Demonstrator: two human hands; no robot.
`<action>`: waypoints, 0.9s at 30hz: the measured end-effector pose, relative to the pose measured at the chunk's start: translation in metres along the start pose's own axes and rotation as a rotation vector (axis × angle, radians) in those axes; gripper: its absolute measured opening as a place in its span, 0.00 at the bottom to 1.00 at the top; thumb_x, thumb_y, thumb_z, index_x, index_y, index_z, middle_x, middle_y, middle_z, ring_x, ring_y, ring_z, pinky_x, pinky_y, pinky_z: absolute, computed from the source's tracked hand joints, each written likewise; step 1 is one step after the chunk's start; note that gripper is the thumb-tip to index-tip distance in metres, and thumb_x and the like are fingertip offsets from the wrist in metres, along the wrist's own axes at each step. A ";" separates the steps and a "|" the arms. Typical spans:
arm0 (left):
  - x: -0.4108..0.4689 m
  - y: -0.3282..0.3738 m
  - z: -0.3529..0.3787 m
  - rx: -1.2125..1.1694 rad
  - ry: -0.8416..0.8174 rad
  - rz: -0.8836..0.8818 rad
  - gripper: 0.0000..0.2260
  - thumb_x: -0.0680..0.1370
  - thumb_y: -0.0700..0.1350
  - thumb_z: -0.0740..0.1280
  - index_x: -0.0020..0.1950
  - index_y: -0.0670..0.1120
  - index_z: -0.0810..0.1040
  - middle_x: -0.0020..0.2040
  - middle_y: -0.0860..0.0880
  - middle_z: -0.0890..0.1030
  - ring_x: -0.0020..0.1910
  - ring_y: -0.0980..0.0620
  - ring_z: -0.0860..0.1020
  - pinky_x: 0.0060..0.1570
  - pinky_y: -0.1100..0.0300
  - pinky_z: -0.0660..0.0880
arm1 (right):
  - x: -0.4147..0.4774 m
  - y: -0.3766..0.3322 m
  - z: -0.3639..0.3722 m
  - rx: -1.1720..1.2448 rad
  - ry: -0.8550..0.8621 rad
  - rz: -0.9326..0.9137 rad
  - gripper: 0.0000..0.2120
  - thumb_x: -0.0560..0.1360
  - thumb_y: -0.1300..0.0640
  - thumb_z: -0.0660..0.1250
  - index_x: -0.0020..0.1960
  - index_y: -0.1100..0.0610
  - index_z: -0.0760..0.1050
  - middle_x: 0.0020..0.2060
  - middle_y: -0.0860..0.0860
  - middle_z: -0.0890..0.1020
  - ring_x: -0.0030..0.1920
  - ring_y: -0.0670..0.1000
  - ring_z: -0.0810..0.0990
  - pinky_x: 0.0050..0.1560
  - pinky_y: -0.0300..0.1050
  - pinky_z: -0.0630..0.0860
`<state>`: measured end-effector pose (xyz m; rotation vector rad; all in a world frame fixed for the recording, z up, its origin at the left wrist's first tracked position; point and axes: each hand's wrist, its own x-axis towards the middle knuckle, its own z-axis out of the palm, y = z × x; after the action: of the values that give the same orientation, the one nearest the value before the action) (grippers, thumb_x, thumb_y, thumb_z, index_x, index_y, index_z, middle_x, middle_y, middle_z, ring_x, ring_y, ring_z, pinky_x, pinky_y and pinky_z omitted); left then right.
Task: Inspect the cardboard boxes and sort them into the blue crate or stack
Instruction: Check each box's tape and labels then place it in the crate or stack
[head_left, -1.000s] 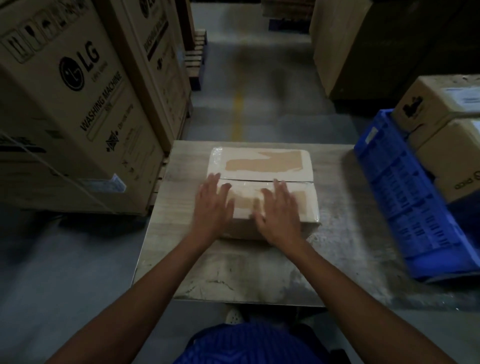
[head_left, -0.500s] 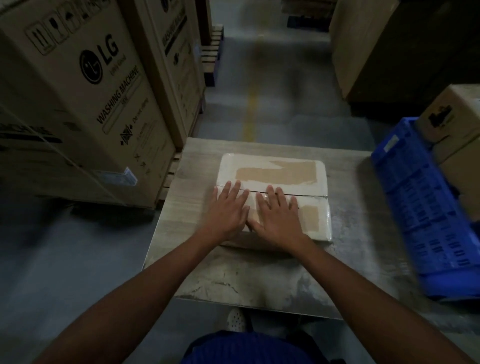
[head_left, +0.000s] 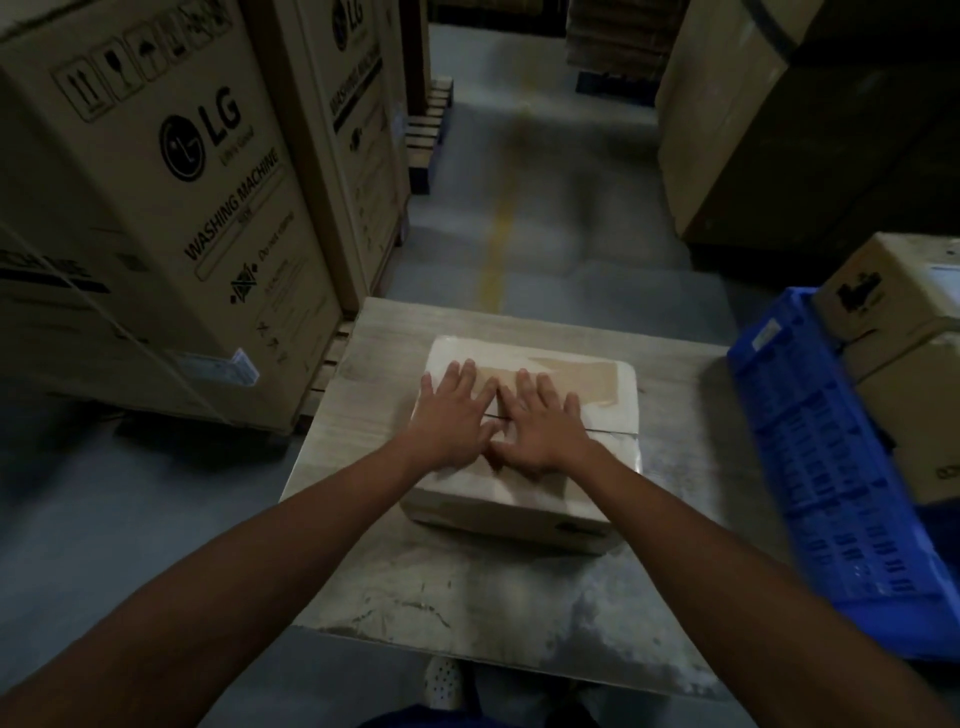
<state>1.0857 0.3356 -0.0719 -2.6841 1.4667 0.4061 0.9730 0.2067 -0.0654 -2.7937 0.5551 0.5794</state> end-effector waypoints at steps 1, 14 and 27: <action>0.003 0.004 -0.008 0.002 -0.042 -0.007 0.33 0.81 0.64 0.53 0.82 0.52 0.48 0.82 0.40 0.44 0.80 0.38 0.44 0.74 0.32 0.49 | 0.001 0.001 -0.006 0.017 -0.021 -0.013 0.47 0.75 0.29 0.59 0.82 0.47 0.38 0.81 0.52 0.37 0.81 0.58 0.37 0.76 0.69 0.42; 0.051 0.080 -0.002 -0.071 -0.037 0.141 0.30 0.83 0.62 0.51 0.82 0.57 0.45 0.82 0.49 0.38 0.80 0.45 0.38 0.72 0.28 0.42 | -0.028 0.075 0.006 0.080 0.092 0.199 0.41 0.79 0.32 0.53 0.82 0.46 0.37 0.81 0.53 0.37 0.81 0.55 0.36 0.77 0.68 0.45; 0.028 0.069 -0.013 -0.035 -0.259 0.255 0.53 0.70 0.69 0.71 0.82 0.54 0.41 0.81 0.47 0.33 0.79 0.43 0.34 0.74 0.34 0.41 | -0.085 0.056 0.035 -0.005 0.186 0.082 0.35 0.79 0.36 0.40 0.83 0.49 0.49 0.82 0.57 0.46 0.82 0.57 0.44 0.79 0.60 0.45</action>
<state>1.0445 0.2727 -0.0615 -2.3604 1.7330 0.7681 0.8660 0.1935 -0.0694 -2.8580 0.7094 0.3377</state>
